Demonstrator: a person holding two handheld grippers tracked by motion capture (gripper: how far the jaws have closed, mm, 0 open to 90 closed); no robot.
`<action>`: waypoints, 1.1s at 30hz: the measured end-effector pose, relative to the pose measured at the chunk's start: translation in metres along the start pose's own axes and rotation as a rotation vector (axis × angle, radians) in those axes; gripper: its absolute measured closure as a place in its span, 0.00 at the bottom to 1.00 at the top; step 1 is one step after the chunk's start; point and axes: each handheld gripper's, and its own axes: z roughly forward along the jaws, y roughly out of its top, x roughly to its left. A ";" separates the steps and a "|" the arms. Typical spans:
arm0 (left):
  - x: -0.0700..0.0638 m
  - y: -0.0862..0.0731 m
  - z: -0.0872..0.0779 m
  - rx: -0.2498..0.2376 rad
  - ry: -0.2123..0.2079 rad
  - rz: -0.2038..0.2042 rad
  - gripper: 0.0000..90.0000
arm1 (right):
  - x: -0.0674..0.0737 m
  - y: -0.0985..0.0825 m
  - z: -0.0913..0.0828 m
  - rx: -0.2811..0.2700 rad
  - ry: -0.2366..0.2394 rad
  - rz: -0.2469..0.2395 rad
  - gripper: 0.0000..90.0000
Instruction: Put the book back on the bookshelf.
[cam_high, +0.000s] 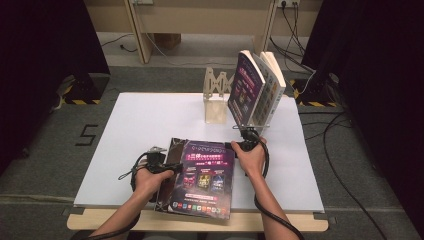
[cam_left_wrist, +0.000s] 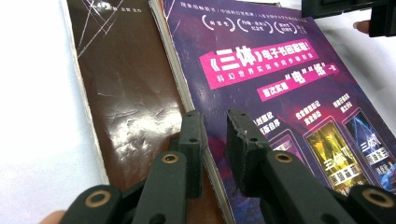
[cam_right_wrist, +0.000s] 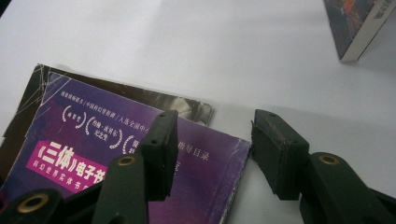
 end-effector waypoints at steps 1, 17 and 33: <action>0.000 0.000 0.000 0.000 0.001 0.001 0.84 | 0.000 0.000 0.000 0.000 0.003 0.007 0.58; -0.003 -0.002 0.000 -0.007 0.014 0.016 0.85 | -0.010 -0.006 -0.012 0.014 0.058 0.094 0.61; -0.003 -0.002 0.000 -0.010 0.014 0.006 0.86 | -0.013 -0.015 -0.017 0.026 0.085 0.151 0.62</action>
